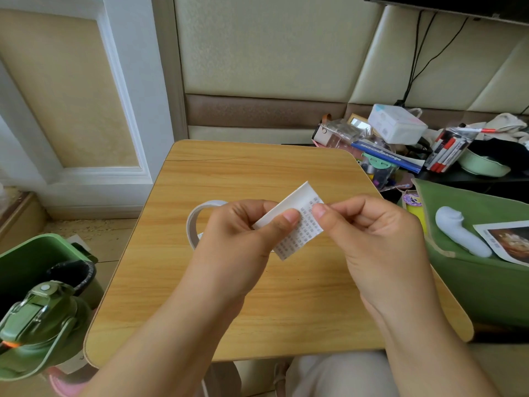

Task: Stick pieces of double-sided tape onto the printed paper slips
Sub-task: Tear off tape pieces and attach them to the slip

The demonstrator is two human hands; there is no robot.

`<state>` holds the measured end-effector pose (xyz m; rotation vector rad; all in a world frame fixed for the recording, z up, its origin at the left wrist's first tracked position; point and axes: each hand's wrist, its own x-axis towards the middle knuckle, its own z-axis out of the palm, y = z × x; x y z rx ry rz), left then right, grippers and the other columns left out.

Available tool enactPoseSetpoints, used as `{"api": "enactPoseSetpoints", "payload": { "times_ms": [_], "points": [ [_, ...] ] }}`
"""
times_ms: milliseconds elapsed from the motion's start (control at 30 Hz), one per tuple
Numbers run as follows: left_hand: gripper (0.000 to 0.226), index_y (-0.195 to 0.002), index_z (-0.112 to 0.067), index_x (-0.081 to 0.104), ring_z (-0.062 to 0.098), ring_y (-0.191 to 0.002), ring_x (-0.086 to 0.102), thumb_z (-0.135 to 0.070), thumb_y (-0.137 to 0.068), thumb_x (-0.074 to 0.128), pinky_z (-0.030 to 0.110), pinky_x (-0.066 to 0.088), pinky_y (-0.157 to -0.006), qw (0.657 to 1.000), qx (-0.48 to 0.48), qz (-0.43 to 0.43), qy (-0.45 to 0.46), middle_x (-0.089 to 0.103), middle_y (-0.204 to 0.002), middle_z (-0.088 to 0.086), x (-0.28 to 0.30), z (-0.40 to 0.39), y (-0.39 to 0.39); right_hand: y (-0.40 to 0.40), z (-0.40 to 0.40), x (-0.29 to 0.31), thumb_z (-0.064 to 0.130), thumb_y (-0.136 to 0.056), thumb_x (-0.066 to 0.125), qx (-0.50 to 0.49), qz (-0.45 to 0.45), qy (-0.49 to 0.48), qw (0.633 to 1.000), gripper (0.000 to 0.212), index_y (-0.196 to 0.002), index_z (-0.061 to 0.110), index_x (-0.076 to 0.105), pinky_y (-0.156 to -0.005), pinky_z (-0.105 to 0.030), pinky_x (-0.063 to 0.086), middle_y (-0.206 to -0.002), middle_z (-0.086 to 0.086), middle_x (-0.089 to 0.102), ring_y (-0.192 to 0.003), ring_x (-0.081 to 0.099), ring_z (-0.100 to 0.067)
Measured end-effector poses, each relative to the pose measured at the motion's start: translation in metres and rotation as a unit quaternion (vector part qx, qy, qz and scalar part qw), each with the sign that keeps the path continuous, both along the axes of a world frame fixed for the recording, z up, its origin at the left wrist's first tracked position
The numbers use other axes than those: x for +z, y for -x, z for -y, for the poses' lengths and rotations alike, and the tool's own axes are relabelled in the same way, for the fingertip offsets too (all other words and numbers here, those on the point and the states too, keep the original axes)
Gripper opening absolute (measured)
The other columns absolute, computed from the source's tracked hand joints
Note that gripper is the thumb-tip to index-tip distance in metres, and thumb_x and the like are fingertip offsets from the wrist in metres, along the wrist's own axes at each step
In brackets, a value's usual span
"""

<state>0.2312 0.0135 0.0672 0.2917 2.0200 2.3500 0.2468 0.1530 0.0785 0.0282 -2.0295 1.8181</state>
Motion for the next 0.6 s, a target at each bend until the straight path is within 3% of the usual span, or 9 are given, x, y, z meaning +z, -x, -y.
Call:
{"api": "enactPoseSetpoints", "payload": {
  "times_ms": [100, 200, 267, 333, 433, 500, 600],
  "points": [
    [0.016, -0.078, -0.001, 0.071, -0.001, -0.032, 0.035, -0.011, -0.086, 0.061, 0.006, 0.025, -0.038, 1.0, 0.003, 0.008, -0.009, 0.049, -0.043, -0.014, -0.001, -0.001, -0.001, 0.001, 0.001, 0.0, 0.012, -0.074, 0.077, -0.011, -0.007, -0.008, 1.0, 0.017, -0.059, 0.016, 0.068, -0.056, -0.016, 0.048, -0.062, 0.0, 0.07, -0.056, 0.062, -0.007],
    [0.016, -0.079, 0.0, 0.071, -0.001, -0.032, 0.034, -0.012, -0.086, 0.062, 0.006, 0.025, -0.038, 1.0, -0.001, 0.011, -0.012, 0.048, -0.043, -0.013, -0.001, -0.001, -0.002, 0.001, 0.002, -0.001, 0.011, -0.074, 0.077, -0.017, -0.014, -0.023, 0.999, 0.018, -0.061, 0.017, 0.067, -0.055, -0.017, 0.048, -0.062, 0.0, 0.07, -0.056, 0.061, -0.008],
    [0.015, -0.075, -0.005, 0.072, 0.001, -0.044, 0.047, -0.018, -0.083, 0.069, 0.009, 0.034, -0.054, 1.0, -0.023, 0.005, 0.003, 0.06, -0.05, -0.002, 0.0, 0.002, 0.0, 0.002, -0.001, -0.001, 0.014, -0.074, 0.078, -0.028, -0.014, -0.062, 0.998, 0.016, -0.062, 0.015, 0.067, -0.057, -0.022, 0.049, -0.063, 0.0, 0.069, -0.058, 0.061, -0.011],
    [0.02, -0.073, -0.009, 0.073, 0.018, -0.068, 0.06, -0.028, -0.074, 0.071, 0.027, 0.039, -0.072, 0.998, -0.051, 0.0, 0.043, 0.071, -0.073, 0.013, 0.0, 0.005, 0.005, 0.003, -0.006, 0.003, 0.021, -0.071, 0.078, -0.023, -0.01, -0.126, 0.992, 0.011, -0.067, 0.019, 0.069, -0.061, -0.027, 0.05, -0.065, 0.002, 0.068, -0.061, 0.059, -0.011],
    [0.024, -0.075, -0.008, 0.073, 0.031, -0.079, 0.063, -0.032, -0.071, 0.071, 0.037, 0.044, -0.077, 0.996, -0.058, -0.007, 0.071, 0.071, -0.085, 0.019, 0.002, 0.009, 0.012, 0.005, -0.011, 0.01, 0.04, -0.066, 0.075, 0.013, -0.008, -0.236, 0.972, 0.019, -0.07, 0.023, 0.068, -0.066, -0.037, 0.053, -0.067, 0.005, 0.067, -0.068, 0.061, -0.012],
    [0.021, -0.077, -0.006, 0.073, 0.032, -0.078, 0.064, -0.027, -0.076, 0.074, 0.034, 0.046, -0.075, 0.996, -0.049, -0.027, 0.064, 0.07, -0.085, 0.021, 0.005, 0.007, 0.013, 0.008, -0.011, 0.012, 0.046, -0.063, 0.071, 0.013, -0.017, -0.247, 0.969, 0.023, -0.075, 0.027, 0.068, -0.068, -0.036, 0.053, -0.07, 0.006, 0.068, -0.07, 0.061, -0.011],
    [0.017, -0.07, -0.001, 0.067, 0.005, -0.047, 0.057, -0.011, -0.083, 0.063, 0.01, 0.042, -0.051, 1.0, -0.02, -0.001, -0.023, 0.064, -0.053, 0.002, 0.009, 0.002, 0.008, 0.01, -0.008, 0.007, 0.038, -0.063, 0.078, 0.037, -0.006, -0.123, 0.992, 0.019, -0.075, 0.027, 0.069, -0.068, -0.028, 0.053, -0.071, 0.005, 0.07, -0.069, 0.063, -0.011]
  ]
}}
